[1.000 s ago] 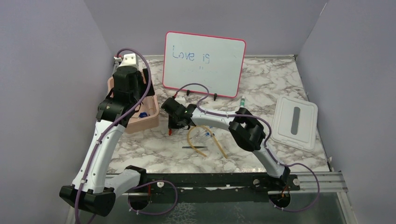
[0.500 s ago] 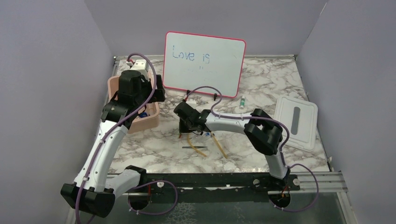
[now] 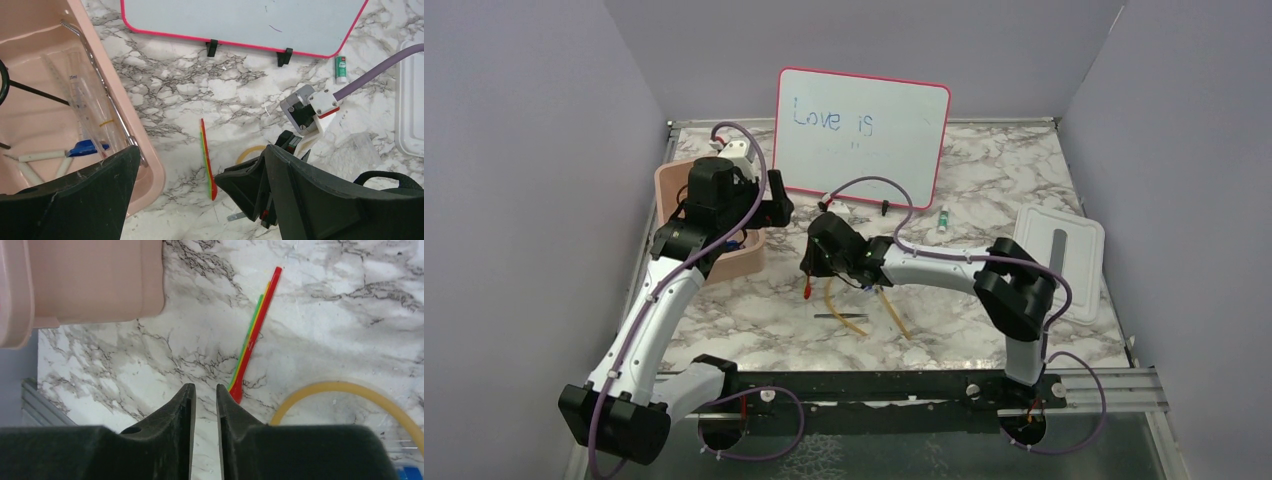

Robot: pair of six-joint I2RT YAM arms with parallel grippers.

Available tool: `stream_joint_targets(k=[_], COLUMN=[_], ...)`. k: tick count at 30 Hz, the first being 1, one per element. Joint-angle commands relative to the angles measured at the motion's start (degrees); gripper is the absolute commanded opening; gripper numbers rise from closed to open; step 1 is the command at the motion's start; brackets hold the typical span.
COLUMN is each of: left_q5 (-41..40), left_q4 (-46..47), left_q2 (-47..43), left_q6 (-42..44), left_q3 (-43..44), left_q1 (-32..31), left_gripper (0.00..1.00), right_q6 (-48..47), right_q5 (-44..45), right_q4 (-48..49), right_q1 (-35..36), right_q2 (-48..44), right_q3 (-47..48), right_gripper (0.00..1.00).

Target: Organize the chemistry lab equipment

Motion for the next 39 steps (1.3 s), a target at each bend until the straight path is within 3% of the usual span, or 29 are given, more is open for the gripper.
stream_joint_targets(k=[1,5,17,30,36,39], left_q5=[-8.0,-18.0,-35.6,-40.4,-41.5,-41.2], left_q4=[1.3,-1.2,-7.1,-8.3,-8.3,-8.2], left_q2=[-0.3,-0.6,-2.6,-5.1,-5.6,-5.6], left_q6=[-2.5,-3.9,-7.5,-8.6,-8.4,-8.4], left_q3=[0.7,2.6,7.4,8.0,7.6,7.4], left_q1=[-0.2,-0.2,-0.4,-1.9,-2.3,-2.4], left_gripper=[0.96,0.96,0.96,0.97,0.97,0.97], right_q6=[0.8,1.4,3.1,2.6,3.1,3.3], right_q5=[2.6,3.7,4.5,7.8,9.9,10.8], right_q4=[-8.5,-12.8,-28.0,-38.2,-42.0,-42.1], right_q1=[0.2,0.2,0.8,1.5,1.5,1.5], right_q2=[3.5,5.7,16.1,24.4,26.0,25.4], right_q3=[6.4,9.4,22.9,33.5,35.5,35.3], right_gripper=[0.33,0.41,0.39,0.33,0.16,0.02])
